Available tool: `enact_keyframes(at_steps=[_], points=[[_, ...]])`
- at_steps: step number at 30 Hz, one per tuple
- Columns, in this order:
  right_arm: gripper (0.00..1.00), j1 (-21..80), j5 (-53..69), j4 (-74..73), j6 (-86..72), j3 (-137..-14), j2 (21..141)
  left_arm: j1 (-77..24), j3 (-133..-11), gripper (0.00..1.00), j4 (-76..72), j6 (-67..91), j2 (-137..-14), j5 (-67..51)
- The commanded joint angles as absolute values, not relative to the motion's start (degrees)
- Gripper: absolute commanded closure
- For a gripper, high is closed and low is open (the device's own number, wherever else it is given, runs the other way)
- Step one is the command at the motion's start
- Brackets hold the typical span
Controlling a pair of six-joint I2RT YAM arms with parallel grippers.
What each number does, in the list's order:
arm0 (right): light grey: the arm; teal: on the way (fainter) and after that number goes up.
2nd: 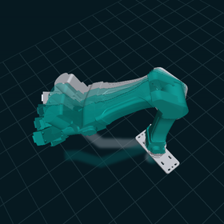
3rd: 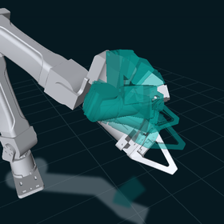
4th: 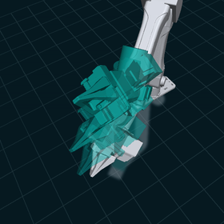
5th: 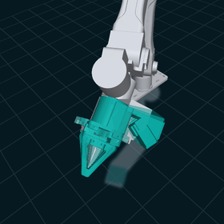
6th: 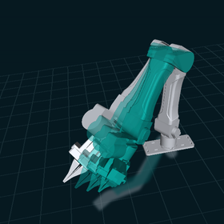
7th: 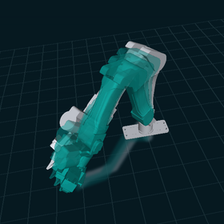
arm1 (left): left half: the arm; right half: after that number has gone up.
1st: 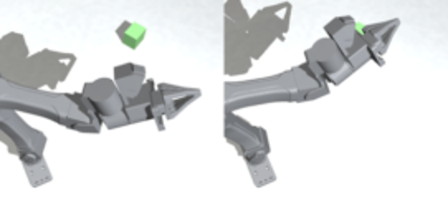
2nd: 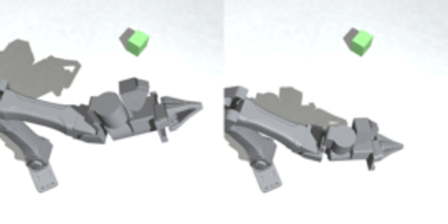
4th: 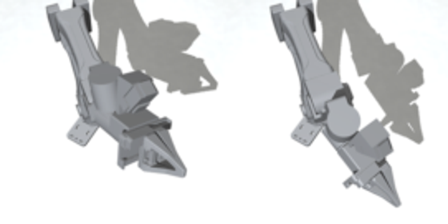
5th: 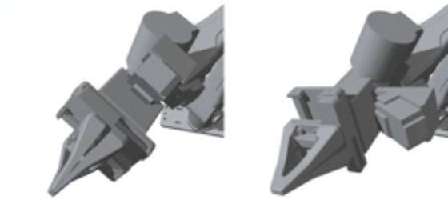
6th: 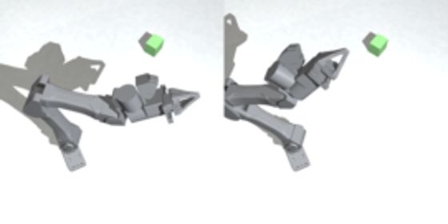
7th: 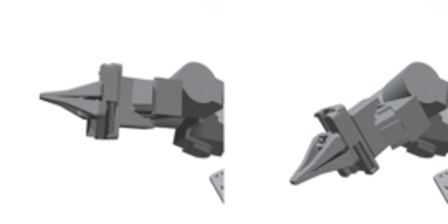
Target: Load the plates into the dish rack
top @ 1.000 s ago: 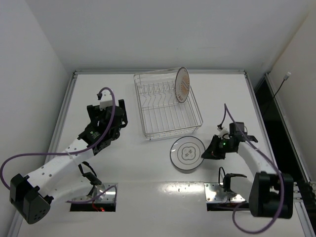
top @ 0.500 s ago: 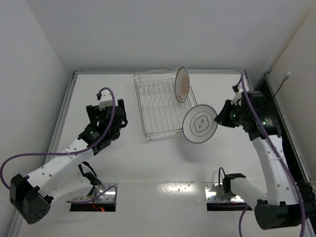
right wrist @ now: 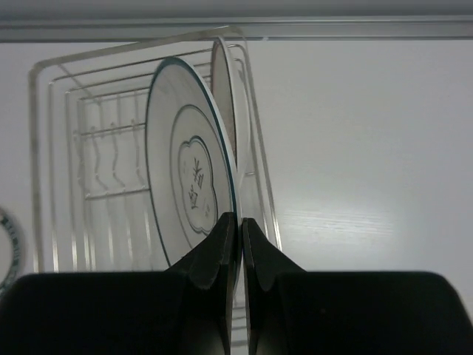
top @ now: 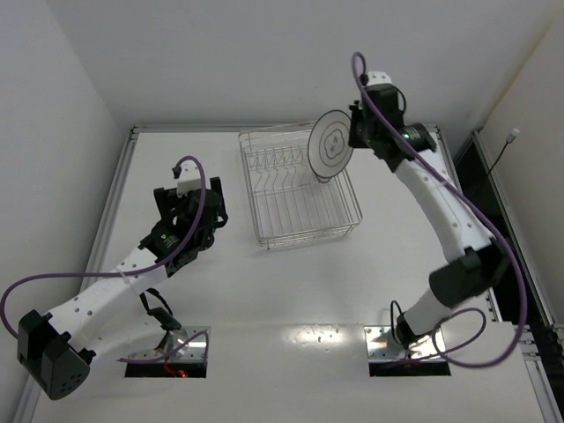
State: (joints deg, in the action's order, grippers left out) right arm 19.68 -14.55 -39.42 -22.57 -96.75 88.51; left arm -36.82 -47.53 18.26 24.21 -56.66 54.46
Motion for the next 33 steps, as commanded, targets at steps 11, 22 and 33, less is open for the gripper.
enact_keyframes(at_steps=[11, 22, 33], points=[[1.00, 29.1, -46.7, -28.1, -6.3, -116.2, 112.8, -37.2, -49.3, 0.00, 17.3, 24.0, -56.4, 55.2], [1.00, 31.2, -49.4, -25.2, -3.0, -117.4, 120.8, -37.2, -49.3, 0.00, 17.3, 24.0, -56.4, 55.2], [0.92, 29.9, -38.5, -31.6, -12.5, -116.4, 125.2, -37.2, -49.3, 0.00, 17.3, 24.0, -57.0, 55.7]])
